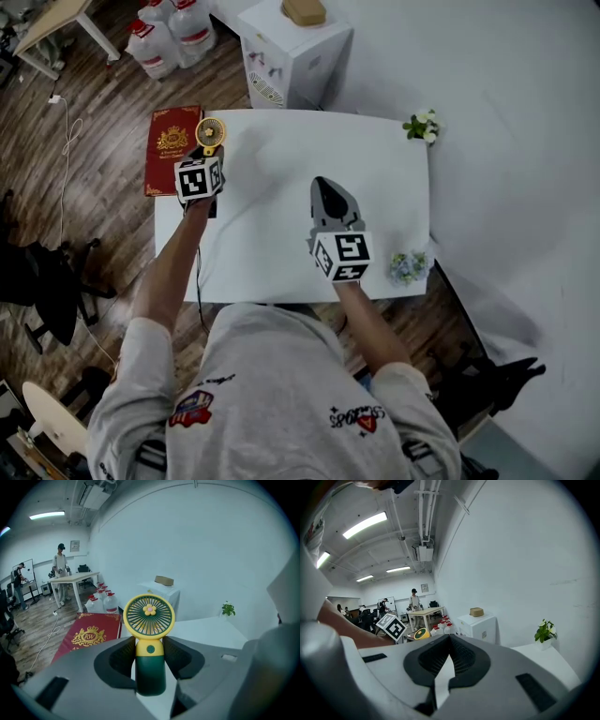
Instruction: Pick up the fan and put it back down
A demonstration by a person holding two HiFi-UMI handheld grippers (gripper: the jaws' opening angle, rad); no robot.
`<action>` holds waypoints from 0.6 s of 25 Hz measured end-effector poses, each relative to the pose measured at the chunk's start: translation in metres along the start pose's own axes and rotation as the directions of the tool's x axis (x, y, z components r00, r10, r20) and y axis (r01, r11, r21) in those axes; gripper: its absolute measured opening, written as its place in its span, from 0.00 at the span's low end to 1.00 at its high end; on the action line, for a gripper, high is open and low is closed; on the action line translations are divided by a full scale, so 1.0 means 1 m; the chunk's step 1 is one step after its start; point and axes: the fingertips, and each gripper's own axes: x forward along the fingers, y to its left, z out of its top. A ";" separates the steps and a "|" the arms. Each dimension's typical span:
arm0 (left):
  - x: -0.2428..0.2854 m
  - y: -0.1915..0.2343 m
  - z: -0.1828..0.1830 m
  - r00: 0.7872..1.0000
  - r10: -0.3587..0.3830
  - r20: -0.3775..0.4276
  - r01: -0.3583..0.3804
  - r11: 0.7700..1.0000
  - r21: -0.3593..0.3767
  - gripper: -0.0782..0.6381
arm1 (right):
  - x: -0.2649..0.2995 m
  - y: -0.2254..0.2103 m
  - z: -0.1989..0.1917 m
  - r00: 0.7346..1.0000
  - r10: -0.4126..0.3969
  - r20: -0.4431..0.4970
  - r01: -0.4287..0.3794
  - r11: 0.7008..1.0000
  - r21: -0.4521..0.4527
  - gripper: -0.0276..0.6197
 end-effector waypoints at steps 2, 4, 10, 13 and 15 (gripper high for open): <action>-0.015 -0.001 0.008 0.999 -0.003 0.036 0.003 1.000 0.005 0.36 | -0.004 0.004 0.007 1.000 0.006 0.014 -0.006 1.000 -0.007 0.03; -0.030 -0.004 0.018 0.997 -0.008 0.076 0.007 1.000 0.013 0.36 | -0.008 0.007 0.014 1.000 0.012 0.028 -0.012 1.000 -0.014 0.03; -0.075 -0.018 0.050 0.979 -0.023 0.200 0.015 0.999 0.040 0.36 | -0.019 0.014 0.034 0.997 0.035 0.072 -0.032 0.999 -0.042 0.03; -0.100 -0.024 0.063 0.966 -0.031 0.255 0.019 0.999 0.049 0.36 | -0.026 0.015 0.044 0.995 0.042 0.093 -0.037 0.998 -0.054 0.03; -0.117 -0.028 0.070 0.956 -0.036 0.290 0.020 0.998 0.059 0.36 | -0.030 0.017 0.051 0.993 0.046 0.105 -0.040 0.997 -0.063 0.03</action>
